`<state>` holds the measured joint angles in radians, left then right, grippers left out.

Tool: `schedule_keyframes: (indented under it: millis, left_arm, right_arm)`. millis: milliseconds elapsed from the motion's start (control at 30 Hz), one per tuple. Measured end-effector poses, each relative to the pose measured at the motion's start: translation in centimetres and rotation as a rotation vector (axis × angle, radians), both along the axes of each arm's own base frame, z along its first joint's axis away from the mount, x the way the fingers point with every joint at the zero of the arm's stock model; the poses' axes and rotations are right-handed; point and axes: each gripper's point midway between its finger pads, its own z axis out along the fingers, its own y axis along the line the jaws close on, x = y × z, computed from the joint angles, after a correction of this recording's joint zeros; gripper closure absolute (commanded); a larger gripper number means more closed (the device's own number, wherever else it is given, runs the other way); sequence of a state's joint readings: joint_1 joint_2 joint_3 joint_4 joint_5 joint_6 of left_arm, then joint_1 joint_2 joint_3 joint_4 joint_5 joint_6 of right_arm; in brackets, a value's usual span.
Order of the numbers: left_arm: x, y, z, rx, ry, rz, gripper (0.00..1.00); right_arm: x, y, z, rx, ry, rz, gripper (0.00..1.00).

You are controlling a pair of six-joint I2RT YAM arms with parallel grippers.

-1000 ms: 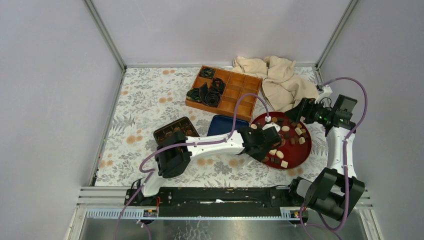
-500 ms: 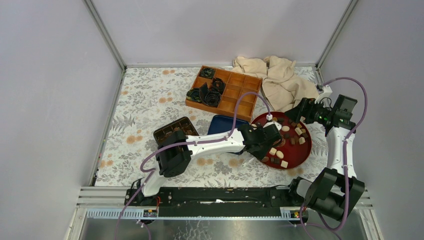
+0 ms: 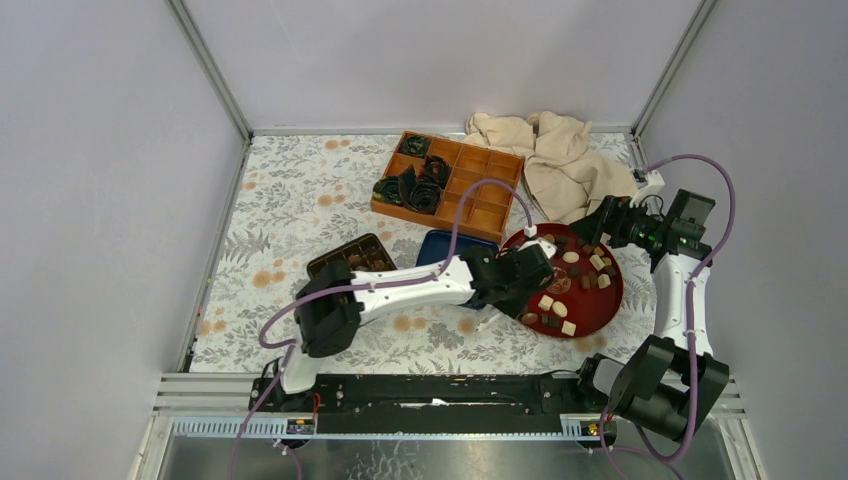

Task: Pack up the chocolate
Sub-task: Pick up the fake chocolate from the plate, then place the fake chocolate in the packing box.

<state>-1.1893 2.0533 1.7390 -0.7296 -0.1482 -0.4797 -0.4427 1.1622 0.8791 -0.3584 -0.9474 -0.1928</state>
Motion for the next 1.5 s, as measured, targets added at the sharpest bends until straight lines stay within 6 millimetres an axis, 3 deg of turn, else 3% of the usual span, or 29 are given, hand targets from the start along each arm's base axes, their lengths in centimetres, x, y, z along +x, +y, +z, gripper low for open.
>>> schedule_keyframes:
  millis: [233,433,600,833,1000,1267,1500]
  left_arm:
    - [-0.7,1.7,4.0,-0.083,-0.033,-0.001,0.94]
    - [-1.6,4.4,3.6,-0.072,-0.025,0.010,0.94]
    - [-2.4,9.4,3.4,-0.035,0.014,0.080,0.94]
    - [-2.0,16.5,7.8,-0.098,0.005,0.248,0.94]
    - [-1.6,22.5,9.4,-0.090,-0.001,0.396,0.93]
    - [-3.1,31.9,7.9,0.077,0.036,0.619,0.92]
    - [-4.2,35.3,6.8,0.183,0.051,0.701,0.91]
  right_arm:
    - [0.0,0.0,0.1,0.005,-0.002,0.002,0.14]
    - [-0.1,-0.1,0.1,0.006,-0.001,-0.001,0.14]
    - [-0.1,-0.1,0.0,0.007,0.001,-0.002,0.14]
    - [-0.1,0.0,0.1,0.011,0.000,0.002,0.14]
    - [-0.1,0.0,0.1,0.012,0.001,0.002,0.14]
    - [-0.2,0.0,0.1,0.014,0.003,0.003,0.14]
    - [-0.3,0.1,0.1,0.019,0.003,0.008,0.14]
